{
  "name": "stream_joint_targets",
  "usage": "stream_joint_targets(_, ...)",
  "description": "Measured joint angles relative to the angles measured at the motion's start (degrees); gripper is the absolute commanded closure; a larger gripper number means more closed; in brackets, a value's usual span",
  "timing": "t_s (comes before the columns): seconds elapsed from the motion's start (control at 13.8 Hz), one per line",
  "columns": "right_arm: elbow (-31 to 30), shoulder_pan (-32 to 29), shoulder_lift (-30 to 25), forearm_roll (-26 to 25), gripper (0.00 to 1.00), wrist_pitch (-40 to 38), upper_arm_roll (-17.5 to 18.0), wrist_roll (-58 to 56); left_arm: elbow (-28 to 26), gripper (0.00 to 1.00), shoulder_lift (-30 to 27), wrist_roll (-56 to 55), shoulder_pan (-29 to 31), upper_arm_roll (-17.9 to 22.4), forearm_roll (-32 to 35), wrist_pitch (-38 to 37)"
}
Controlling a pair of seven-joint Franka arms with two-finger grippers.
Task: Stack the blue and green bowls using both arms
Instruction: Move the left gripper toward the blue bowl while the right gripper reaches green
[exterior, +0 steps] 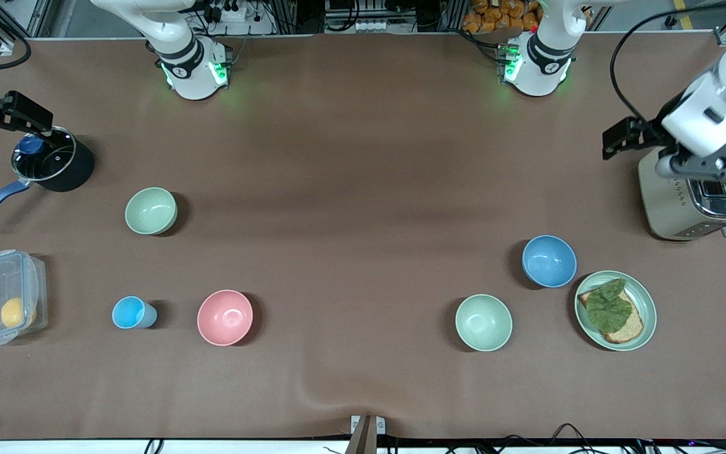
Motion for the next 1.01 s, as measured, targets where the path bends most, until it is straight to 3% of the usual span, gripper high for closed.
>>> stream_joint_targets(0.36, -0.6, -2.7, 3.7, -0.3, 0.00, 0.1, -0.1, 0.0, -0.6, 0.00, 8.0, 0.0, 1.9, 0.5, 0.9, 3.8)
stream_joint_targets(0.65, -1.0, -3.9, 8.6, -0.5, 0.00, 1.4, -0.2, 0.0, -7.4, 0.00, 11.4, 0.0, 4.7, 0.6, 0.9, 14.5)
stream_joint_targets(1.01, -10.4, -8.0, 8.9, 0.0, 0.00, 9.2, -0.1, -0.1, -14.4, 0.00, 15.5, 0.0, 5.6, 0.6, 0.9, 25.2)
